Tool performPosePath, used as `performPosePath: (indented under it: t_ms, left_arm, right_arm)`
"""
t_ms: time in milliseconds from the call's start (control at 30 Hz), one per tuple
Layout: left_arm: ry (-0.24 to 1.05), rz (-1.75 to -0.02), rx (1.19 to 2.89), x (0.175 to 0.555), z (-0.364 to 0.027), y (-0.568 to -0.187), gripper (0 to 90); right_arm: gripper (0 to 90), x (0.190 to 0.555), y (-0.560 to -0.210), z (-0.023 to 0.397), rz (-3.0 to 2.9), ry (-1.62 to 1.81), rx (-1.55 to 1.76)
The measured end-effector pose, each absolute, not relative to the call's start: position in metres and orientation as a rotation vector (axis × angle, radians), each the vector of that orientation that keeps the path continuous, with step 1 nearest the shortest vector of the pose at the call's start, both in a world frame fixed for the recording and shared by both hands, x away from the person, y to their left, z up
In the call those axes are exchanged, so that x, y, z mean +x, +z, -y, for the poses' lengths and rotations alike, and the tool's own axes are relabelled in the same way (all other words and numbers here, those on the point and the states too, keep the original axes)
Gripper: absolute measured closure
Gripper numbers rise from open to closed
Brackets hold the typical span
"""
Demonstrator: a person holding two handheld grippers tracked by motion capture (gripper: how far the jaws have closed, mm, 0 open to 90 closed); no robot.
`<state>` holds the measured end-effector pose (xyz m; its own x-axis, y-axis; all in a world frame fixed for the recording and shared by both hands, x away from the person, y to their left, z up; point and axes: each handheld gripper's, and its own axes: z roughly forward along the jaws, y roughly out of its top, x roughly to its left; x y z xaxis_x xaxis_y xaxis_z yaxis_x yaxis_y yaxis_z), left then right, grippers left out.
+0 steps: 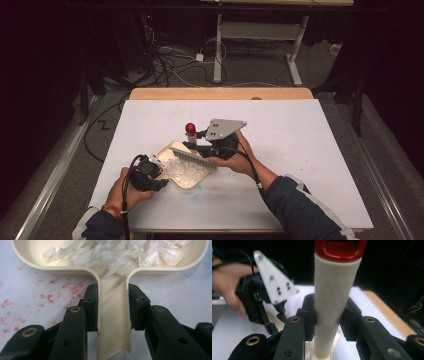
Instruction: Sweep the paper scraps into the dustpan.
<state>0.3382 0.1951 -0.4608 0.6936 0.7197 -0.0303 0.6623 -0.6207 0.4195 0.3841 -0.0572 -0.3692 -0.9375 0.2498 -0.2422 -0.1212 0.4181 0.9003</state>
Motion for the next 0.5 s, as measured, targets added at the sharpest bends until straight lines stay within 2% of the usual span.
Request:
performPosePath:
  t_ms: [267, 500]
  left_arm:
    - [0.202, -1.065, 2.522, 0.341, -0.192, -0.46, 63.5]
    - [0.211, -1.047, 2.545, 0.344, -0.181, -0.459, 63.4]
  right_arm:
    - [69.3, 0.393, -0.342, 0.101, -2.179, 1.407, 0.319]
    - [69.5, 0.416, -0.36, 0.124, -2.14, 1.167, 0.488]
